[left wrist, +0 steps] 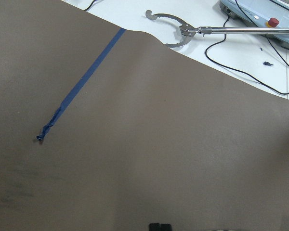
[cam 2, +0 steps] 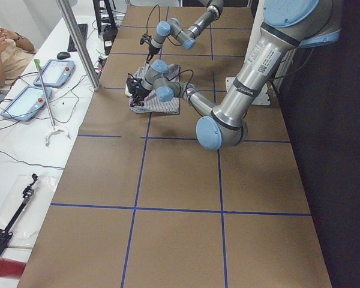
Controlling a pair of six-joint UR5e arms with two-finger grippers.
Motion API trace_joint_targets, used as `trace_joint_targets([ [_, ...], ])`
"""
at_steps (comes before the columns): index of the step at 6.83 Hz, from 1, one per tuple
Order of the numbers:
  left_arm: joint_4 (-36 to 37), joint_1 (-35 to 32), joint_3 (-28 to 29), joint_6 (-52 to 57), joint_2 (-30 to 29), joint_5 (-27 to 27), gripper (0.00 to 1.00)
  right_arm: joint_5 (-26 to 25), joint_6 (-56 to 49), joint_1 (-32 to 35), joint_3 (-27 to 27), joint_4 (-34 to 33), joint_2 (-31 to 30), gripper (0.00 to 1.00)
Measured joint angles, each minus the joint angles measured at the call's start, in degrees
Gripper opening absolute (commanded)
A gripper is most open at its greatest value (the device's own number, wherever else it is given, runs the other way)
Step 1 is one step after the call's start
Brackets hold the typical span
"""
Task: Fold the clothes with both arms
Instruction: 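Lay the folded hem near the collar and open both grippers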
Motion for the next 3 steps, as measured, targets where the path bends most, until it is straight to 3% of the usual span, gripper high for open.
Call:
trace_joint_targets([
  [2, -0.9, 0.0, 2.3, 0.0, -0.7, 0.0, 0.15, 0.0, -0.2, 0.0, -0.4, 0.2, 0.1, 0.0],
  [3, -2.5, 0.1, 3.9, -0.1, -0.8, 0.0, 0.26, 0.0, -0.2, 0.0, -0.5, 0.2, 0.1, 0.0],
])
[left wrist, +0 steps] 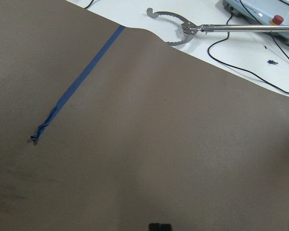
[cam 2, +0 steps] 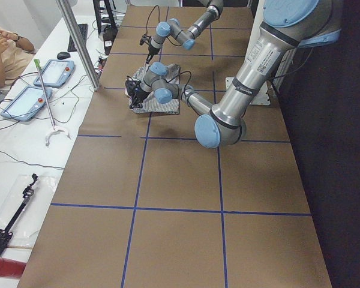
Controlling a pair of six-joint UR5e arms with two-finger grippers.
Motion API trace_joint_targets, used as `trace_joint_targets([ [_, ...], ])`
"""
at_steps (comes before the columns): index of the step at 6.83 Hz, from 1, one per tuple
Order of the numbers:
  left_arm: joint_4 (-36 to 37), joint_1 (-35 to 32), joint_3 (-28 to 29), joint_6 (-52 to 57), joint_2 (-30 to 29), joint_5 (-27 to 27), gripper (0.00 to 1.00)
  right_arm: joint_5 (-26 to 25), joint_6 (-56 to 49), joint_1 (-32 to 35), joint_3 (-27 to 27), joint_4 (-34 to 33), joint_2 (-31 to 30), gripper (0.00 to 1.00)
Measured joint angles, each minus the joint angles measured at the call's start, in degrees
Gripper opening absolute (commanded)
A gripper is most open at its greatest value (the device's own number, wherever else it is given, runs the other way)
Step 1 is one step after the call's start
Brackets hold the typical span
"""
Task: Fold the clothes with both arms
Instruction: 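Lay the folded hem near the collar and open both grippers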
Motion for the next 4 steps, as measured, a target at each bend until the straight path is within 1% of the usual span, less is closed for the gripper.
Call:
trace_joint_targets([
  [2, -1.3, 0.1, 1.4, 0.0, -0.2, 0.0, 0.35, -0.1, 0.0, -0.1, -0.3, 0.1, 0.0, 0.0],
  [3, -1.5, 0.2, 1.5, -0.1, -0.3, 0.0, 0.36, -0.1, 0.0, -0.1, -0.4, 0.1, 0.1, 0.0],
  [4, -1.6, 0.2, 1.5, -0.1, -0.2, 0.0, 0.37, -0.1, 0.0, -0.1, -0.6, 0.1, 0.3, 0.18],
])
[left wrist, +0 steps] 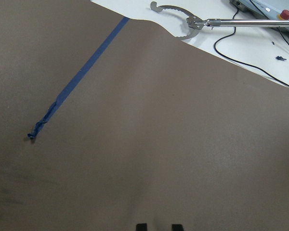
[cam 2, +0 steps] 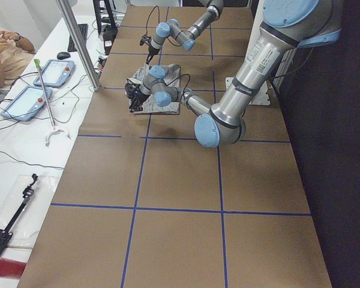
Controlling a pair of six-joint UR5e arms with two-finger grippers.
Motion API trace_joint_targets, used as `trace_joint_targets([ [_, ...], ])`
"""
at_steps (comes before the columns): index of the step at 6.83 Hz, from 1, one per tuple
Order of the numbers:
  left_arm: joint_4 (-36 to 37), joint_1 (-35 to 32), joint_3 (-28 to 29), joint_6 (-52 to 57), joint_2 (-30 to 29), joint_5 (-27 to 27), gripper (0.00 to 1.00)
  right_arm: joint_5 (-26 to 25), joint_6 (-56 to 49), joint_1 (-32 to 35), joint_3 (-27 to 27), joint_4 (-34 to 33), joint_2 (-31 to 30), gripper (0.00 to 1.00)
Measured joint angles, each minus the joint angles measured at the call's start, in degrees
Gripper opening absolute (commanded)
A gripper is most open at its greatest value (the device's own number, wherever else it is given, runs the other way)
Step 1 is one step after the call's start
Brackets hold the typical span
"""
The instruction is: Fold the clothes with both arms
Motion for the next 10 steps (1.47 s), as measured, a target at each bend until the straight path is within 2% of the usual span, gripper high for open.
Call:
trace_joint_targets([
  [1, 0.0, 0.0, -0.1, 0.0, 0.1, 0.0, 0.38, -0.1, 0.0, 0.0, -0.5, 0.0, 0.4, 0.34],
  [4, 0.0, 0.0, -0.4, 0.0, 0.9, 0.0, 0.42, -0.6, 0.2, 0.3, -4.4, 1.0, 3.9, 0.34],
  [5, 0.0, 0.0, -0.8, -0.2, 1.2, 0.0, 0.42, -0.1, 0.3, 0.8, -4.1, 2.5, 4.0, 0.4],
  [6, 0.0, 0.0, -1.6, -0.8, 1.8, 0.0, 0.42, 1.9, 0.6, 1.2, 0.1, 3.6, 1.8, 0.46],
  [7, 0.0, 0.1, -2.8, -1.7, 2.8, 0.0, 0.42, 4.7, 1.1, 0.6, 7.8, 3.8, -3.2, 0.48],
  [9, -1.2, 0.2, -5.2, -2.2, 5.3, -0.1, 0.43, 7.5, 9.3, -4.2, 20.2, 4.4, -13.3, 0.48],
  [10, -3.4, 0.3, -5.6, -2.1, 6.2, 0.0, 0.44, 7.4, 13.6, -7.0, 23.6, 4.5, -16.4, 0.48],
])
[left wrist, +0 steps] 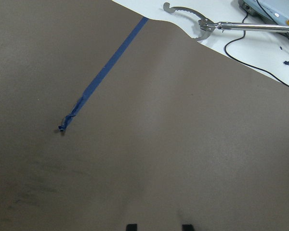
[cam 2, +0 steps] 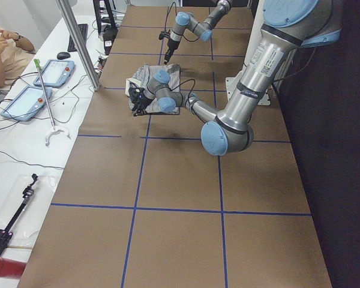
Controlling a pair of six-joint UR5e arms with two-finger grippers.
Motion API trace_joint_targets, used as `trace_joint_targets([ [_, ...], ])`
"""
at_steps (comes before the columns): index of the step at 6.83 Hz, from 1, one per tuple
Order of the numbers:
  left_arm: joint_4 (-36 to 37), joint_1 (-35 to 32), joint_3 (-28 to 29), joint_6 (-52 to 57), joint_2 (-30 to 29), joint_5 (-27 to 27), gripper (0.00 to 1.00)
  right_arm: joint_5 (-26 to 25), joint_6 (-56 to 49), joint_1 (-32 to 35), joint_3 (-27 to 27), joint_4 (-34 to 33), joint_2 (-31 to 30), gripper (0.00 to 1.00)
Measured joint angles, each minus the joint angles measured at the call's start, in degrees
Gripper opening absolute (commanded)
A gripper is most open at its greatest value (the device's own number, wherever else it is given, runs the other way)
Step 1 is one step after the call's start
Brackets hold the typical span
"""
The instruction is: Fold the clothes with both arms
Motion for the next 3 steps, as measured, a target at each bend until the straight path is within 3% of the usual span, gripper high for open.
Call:
trace_joint_targets([
  [3, -2.8, 0.8, -0.2, -0.1, 0.8, 2.2, 0.45, -0.7, 3.2, -3.3, 2.8, 0.0, -5.0, 0.47],
])
